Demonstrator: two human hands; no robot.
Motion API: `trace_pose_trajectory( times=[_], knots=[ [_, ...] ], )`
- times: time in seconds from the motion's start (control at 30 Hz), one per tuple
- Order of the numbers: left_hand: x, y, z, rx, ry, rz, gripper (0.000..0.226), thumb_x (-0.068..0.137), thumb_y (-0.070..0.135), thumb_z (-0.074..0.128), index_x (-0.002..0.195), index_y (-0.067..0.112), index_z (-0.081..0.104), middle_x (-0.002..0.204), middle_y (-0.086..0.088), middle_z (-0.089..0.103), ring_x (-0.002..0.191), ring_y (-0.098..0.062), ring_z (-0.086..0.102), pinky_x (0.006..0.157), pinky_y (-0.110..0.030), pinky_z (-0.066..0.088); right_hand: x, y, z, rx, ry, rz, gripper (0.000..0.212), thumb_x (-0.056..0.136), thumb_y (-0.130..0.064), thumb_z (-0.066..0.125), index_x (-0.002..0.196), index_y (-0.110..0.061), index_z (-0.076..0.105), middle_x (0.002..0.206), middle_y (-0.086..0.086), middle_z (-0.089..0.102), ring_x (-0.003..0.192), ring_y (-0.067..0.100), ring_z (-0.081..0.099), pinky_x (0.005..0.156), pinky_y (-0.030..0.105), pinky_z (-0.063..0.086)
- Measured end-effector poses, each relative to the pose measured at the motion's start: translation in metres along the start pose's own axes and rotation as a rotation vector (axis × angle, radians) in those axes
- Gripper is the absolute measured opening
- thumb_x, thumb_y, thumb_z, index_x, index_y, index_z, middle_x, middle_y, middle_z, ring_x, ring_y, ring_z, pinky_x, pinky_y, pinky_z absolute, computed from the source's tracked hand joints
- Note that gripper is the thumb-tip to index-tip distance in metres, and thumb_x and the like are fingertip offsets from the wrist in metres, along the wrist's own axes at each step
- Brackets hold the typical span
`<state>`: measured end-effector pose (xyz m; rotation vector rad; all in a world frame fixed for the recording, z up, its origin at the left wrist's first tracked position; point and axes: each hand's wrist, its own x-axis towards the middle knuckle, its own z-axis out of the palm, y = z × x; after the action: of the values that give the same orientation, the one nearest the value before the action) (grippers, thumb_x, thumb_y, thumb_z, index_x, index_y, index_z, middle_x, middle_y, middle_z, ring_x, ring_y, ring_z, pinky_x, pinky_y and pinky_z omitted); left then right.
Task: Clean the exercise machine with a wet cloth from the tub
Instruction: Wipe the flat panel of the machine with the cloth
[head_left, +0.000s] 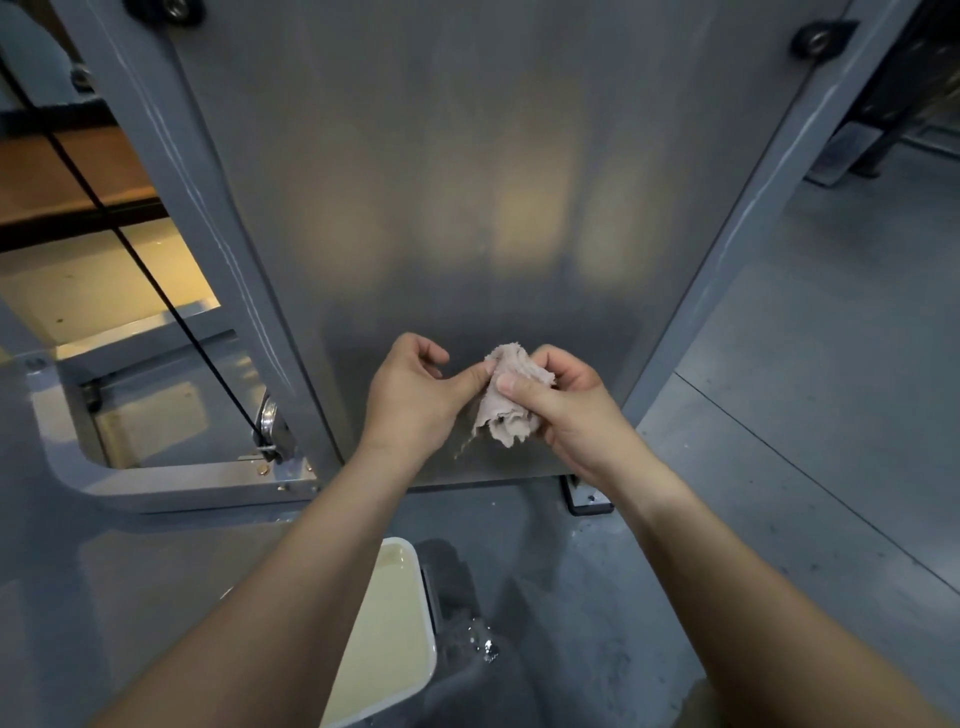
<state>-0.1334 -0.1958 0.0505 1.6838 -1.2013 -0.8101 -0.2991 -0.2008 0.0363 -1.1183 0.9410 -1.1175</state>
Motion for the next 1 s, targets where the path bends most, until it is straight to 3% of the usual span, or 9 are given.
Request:
trace_pose_trajectory(
  times=[0.17,0.27,0.4,0.53,0.63,0.7,0.77,0.9,1.0],
  knots=[
    [0.009,0.004,-0.003,0.085,0.128,0.125,0.011,0.087,0.026,0.067,0.087,0.019,0.059,0.090,0.004,0.061,0.091,-0.023,0.059,0.080,-0.031,0.044,0.010,-0.008,-0.025,-0.597,0.586,-0.303,0.027,0.088,-0.023,0.079,0.090,-0.014,0.053,0.091,-0.001,0.061,0.076,-0.004,0.056,0.073,0.015,0.046],
    [0.009,-0.001,-0.002,0.202,0.222,0.258,0.025,0.085,0.020,0.064,0.109,0.013,0.062,0.122,-0.007,0.049,0.121,-0.032,0.044,0.104,-0.029,0.033,0.013,-0.007,-0.036,-0.792,0.723,-0.476,0.019,0.092,-0.022,0.074,0.102,-0.009,0.064,0.110,0.009,0.055,0.085,-0.008,0.049,0.082,-0.001,0.033],
    [0.006,-0.010,-0.002,0.337,0.328,0.416,0.064,0.081,0.018,0.067,0.142,0.019,0.050,0.156,-0.015,0.029,0.144,-0.039,0.027,0.117,-0.049,0.028,0.021,0.003,-0.037,-0.874,0.791,-0.675,0.015,0.092,-0.004,0.069,0.105,0.001,0.065,0.111,0.017,0.053,0.089,-0.007,0.045,0.085,0.000,0.035],
    [0.015,-0.015,-0.010,0.302,0.380,0.458,0.085,0.083,0.016,0.064,0.160,0.024,0.029,0.166,-0.013,0.015,0.154,-0.038,0.013,0.125,-0.052,0.016,0.029,0.000,-0.035,-0.724,0.940,-0.625,0.028,0.098,-0.016,0.065,0.125,-0.012,0.058,0.114,-0.002,0.059,0.104,-0.002,0.055,0.089,0.009,0.041],
    [0.018,-0.016,-0.012,0.355,0.363,0.453,0.090,0.086,0.015,0.063,0.163,0.029,0.020,0.168,-0.012,0.010,0.156,-0.036,0.005,0.126,-0.044,0.006,0.042,0.001,-0.020,-0.632,1.058,-0.624,0.012,0.096,-0.008,0.065,0.104,0.000,0.063,0.095,-0.009,0.052,0.090,-0.007,0.053,0.079,0.008,0.041],
    [0.020,-0.017,-0.013,0.380,0.350,0.446,0.092,0.085,0.011,0.062,0.164,0.032,0.018,0.169,-0.011,0.007,0.156,-0.035,0.002,0.124,-0.039,0.002,0.056,0.006,0.006,-0.592,1.123,-0.646,0.006,0.093,-0.003,0.065,0.097,0.001,0.064,0.094,-0.004,0.051,0.085,0.012,0.057,0.078,0.022,0.048],
    [0.023,-0.017,-0.014,0.387,0.349,0.444,0.094,0.084,0.006,0.059,0.163,0.034,0.018,0.169,-0.010,0.007,0.156,-0.035,0.003,0.124,-0.041,0.004,0.067,0.014,0.039,-0.642,1.036,-0.732,0.004,0.094,0.000,0.063,0.096,0.000,0.066,0.094,0.002,0.056,0.085,0.021,0.058,0.079,0.027,0.050],
    [0.025,-0.019,-0.015,0.388,0.386,0.460,0.095,0.080,-0.004,0.049,0.163,0.033,0.020,0.169,-0.011,0.009,0.156,-0.036,0.003,0.126,-0.049,0.010,0.064,0.030,0.058,-1.014,0.568,-0.946,0.016,0.089,0.010,0.059,0.101,0.003,0.069,0.102,0.016,0.066,0.092,0.030,0.060,0.080,0.042,0.053],
    [0.025,-0.019,-0.020,0.433,0.410,0.529,0.095,0.078,-0.007,0.045,0.163,0.029,0.023,0.170,-0.013,0.007,0.157,-0.037,0.000,0.127,-0.053,0.009,0.058,0.022,0.011,-1.086,0.643,-0.898,0.016,0.091,0.005,0.057,0.102,0.001,0.068,0.096,0.015,0.063,0.088,0.025,0.055,0.079,0.037,0.051]
  ],
)
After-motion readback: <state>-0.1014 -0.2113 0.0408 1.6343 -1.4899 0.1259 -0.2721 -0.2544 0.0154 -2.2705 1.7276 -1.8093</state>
